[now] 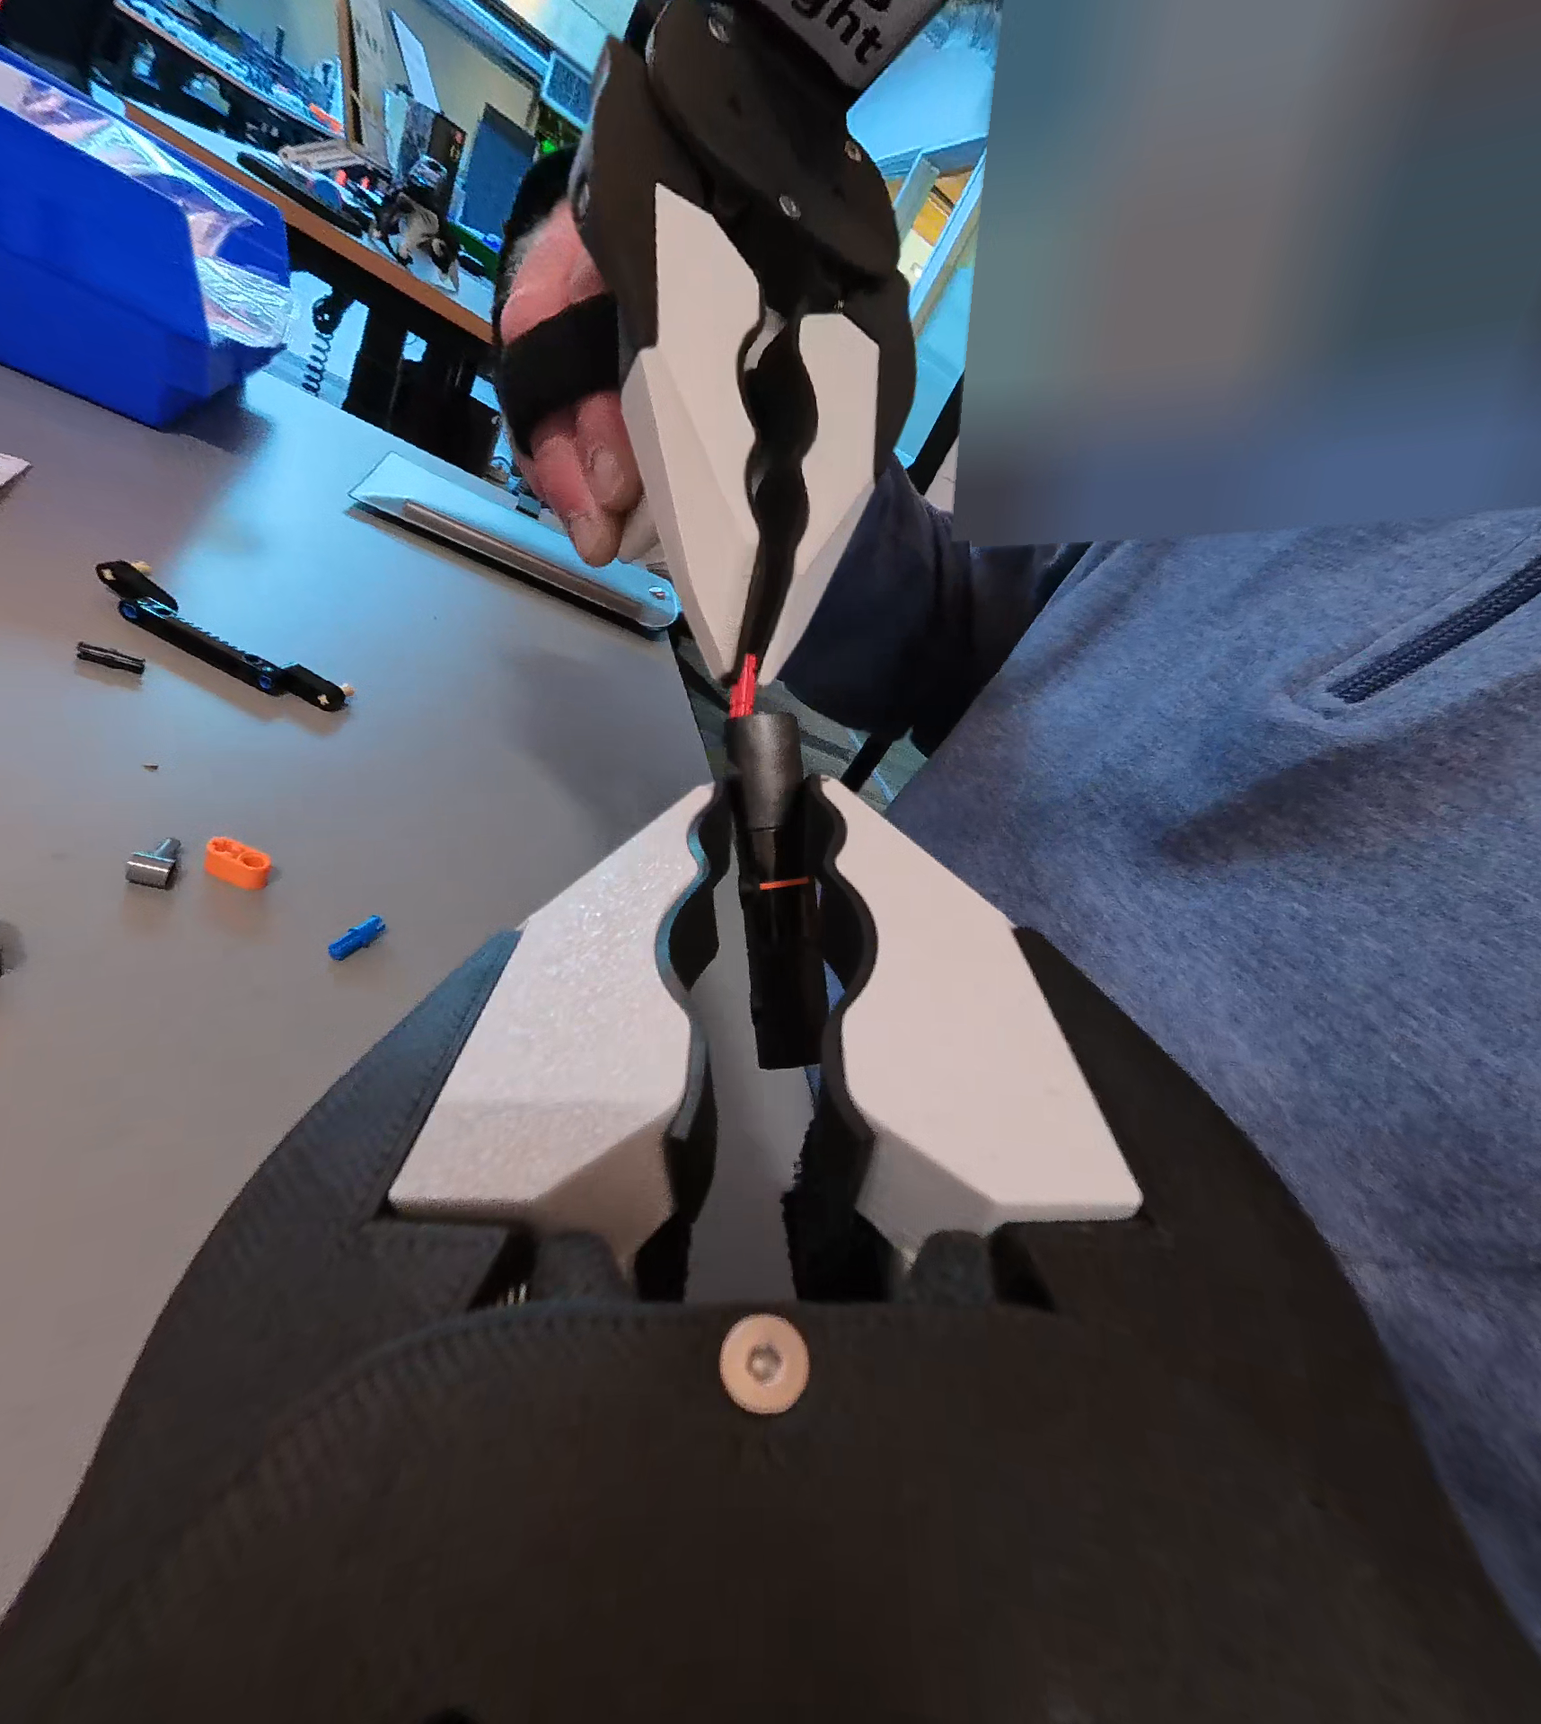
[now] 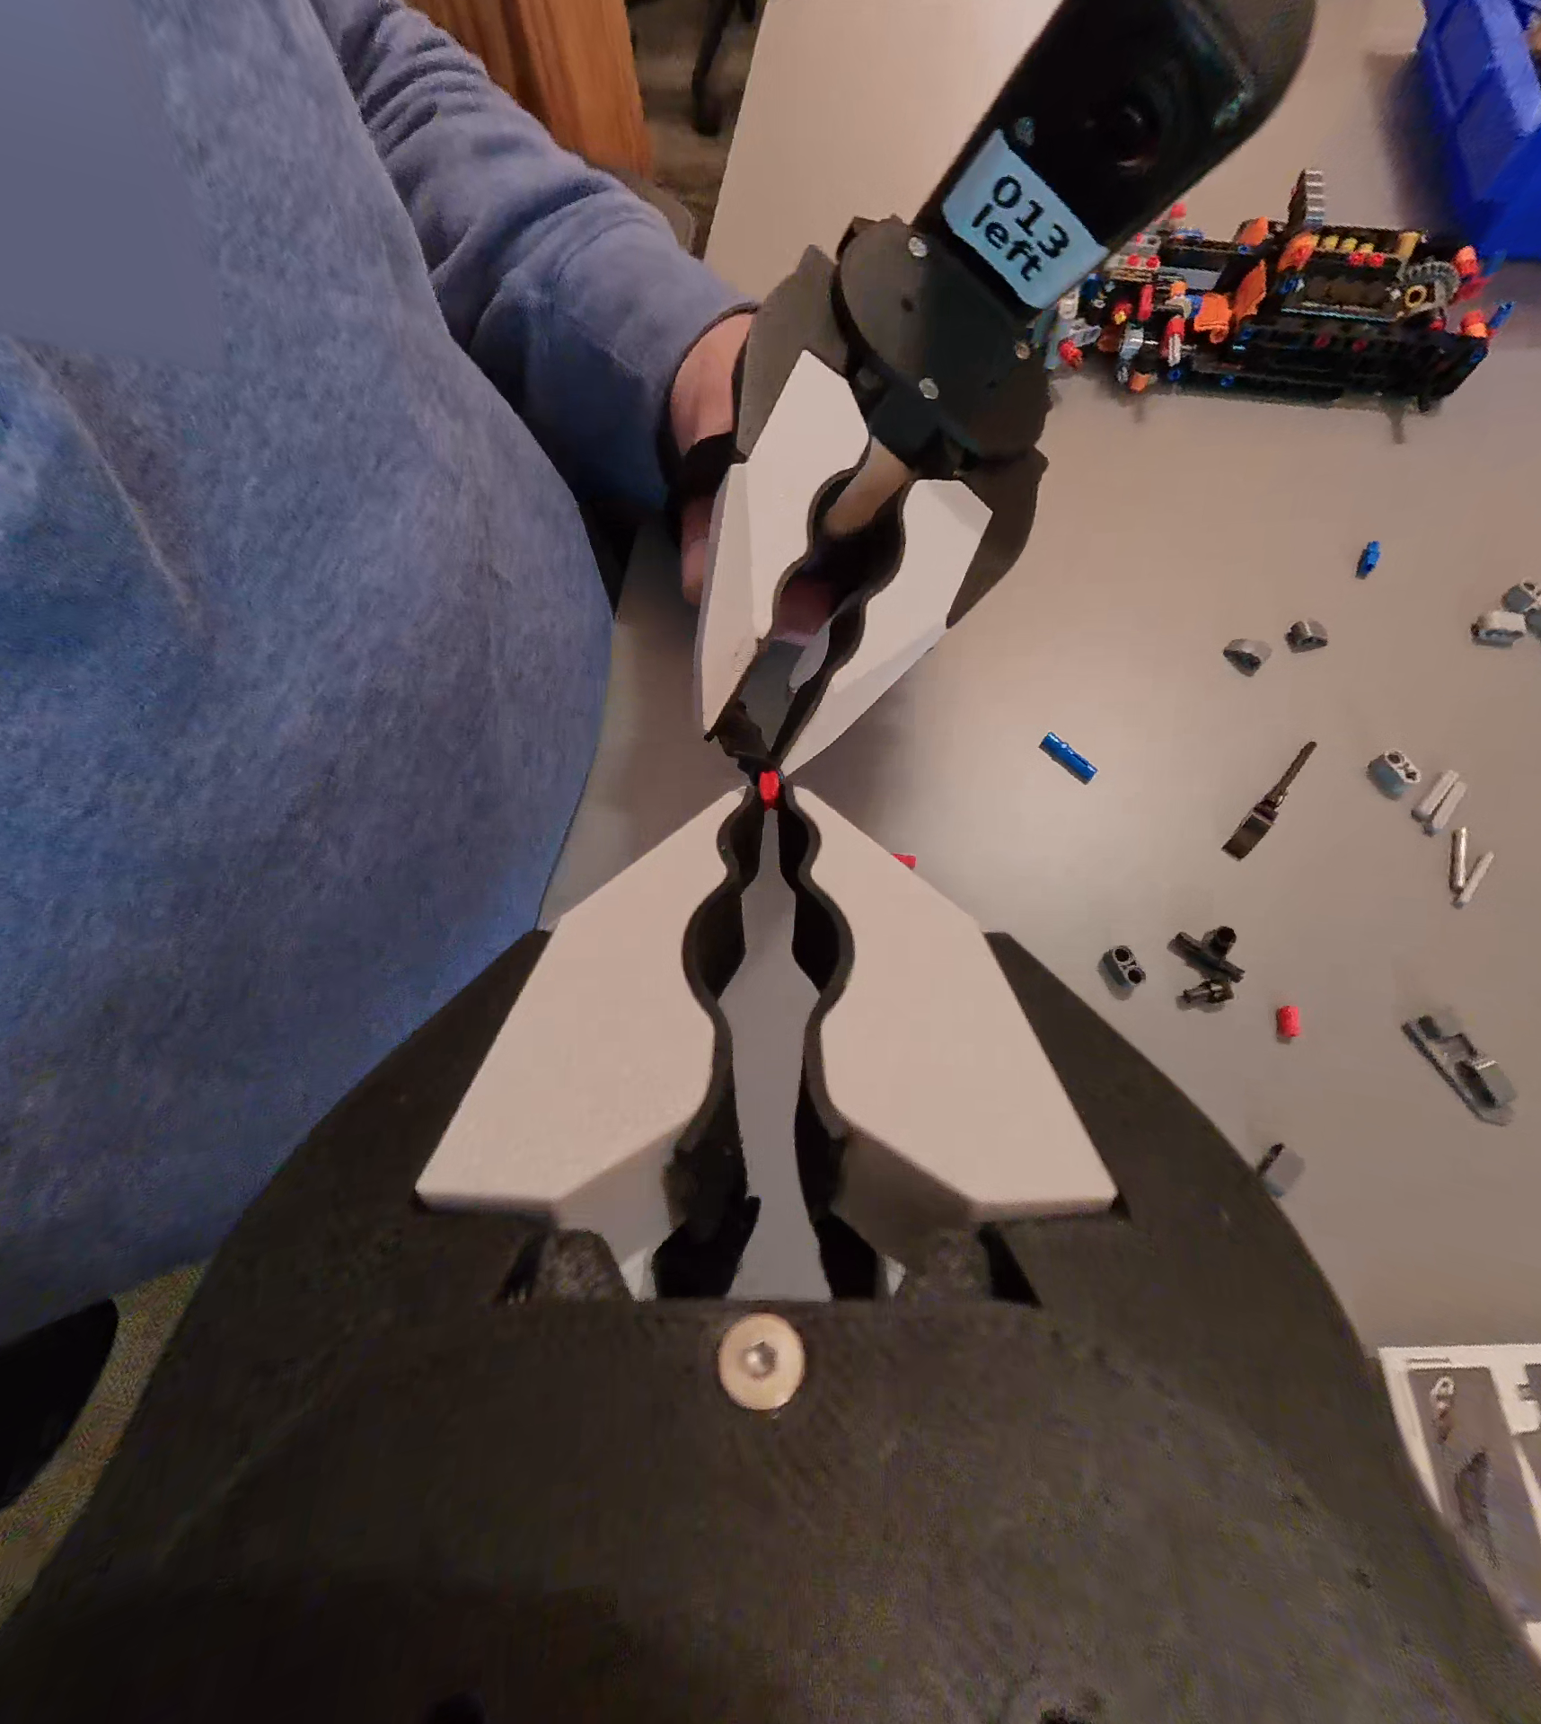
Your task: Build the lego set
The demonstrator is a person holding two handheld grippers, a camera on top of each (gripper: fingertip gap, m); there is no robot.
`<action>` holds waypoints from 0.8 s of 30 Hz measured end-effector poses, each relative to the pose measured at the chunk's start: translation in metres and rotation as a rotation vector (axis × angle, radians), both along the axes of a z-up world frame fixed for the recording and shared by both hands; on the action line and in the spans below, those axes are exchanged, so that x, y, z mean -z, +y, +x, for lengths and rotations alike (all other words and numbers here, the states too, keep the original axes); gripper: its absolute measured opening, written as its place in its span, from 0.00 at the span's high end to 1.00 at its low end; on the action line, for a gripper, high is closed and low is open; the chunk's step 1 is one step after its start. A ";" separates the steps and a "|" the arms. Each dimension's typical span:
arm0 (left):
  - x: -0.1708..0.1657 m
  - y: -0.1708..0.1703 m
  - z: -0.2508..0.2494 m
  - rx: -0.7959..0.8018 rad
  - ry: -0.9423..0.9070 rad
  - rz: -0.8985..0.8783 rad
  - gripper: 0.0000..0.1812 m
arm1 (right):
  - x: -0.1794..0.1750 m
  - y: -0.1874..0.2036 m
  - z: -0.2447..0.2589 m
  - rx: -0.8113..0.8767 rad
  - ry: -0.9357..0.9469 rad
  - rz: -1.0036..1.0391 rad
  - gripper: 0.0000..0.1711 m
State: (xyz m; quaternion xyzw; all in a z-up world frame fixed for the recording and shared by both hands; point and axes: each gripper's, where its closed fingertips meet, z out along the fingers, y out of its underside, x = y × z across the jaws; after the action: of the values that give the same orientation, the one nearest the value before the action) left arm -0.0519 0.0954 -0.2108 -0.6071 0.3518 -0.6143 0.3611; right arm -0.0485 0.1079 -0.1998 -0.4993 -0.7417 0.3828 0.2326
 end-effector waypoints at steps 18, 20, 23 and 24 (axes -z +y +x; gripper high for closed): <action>0.002 -0.002 0.001 0.072 -0.010 -0.021 0.93 | 0.002 -0.002 0.000 -0.149 0.040 -0.020 1.00; 0.003 -0.002 0.001 0.071 -0.008 -0.019 0.93 | 0.002 -0.002 0.001 -0.158 0.036 -0.019 1.00; 0.004 -0.002 0.002 0.074 -0.005 -0.020 0.93 | 0.003 -0.003 0.001 -0.175 0.030 -0.009 1.00; 0.004 -0.002 0.002 0.077 -0.006 -0.021 0.93 | 0.003 -0.003 0.001 -0.181 0.030 -0.006 1.00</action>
State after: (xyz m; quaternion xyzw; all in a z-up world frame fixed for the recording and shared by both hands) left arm -0.0498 0.0931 -0.2144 -0.5950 0.3675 -0.6330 0.3319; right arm -0.0471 0.1049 -0.2026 -0.4251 -0.7790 0.4120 0.2065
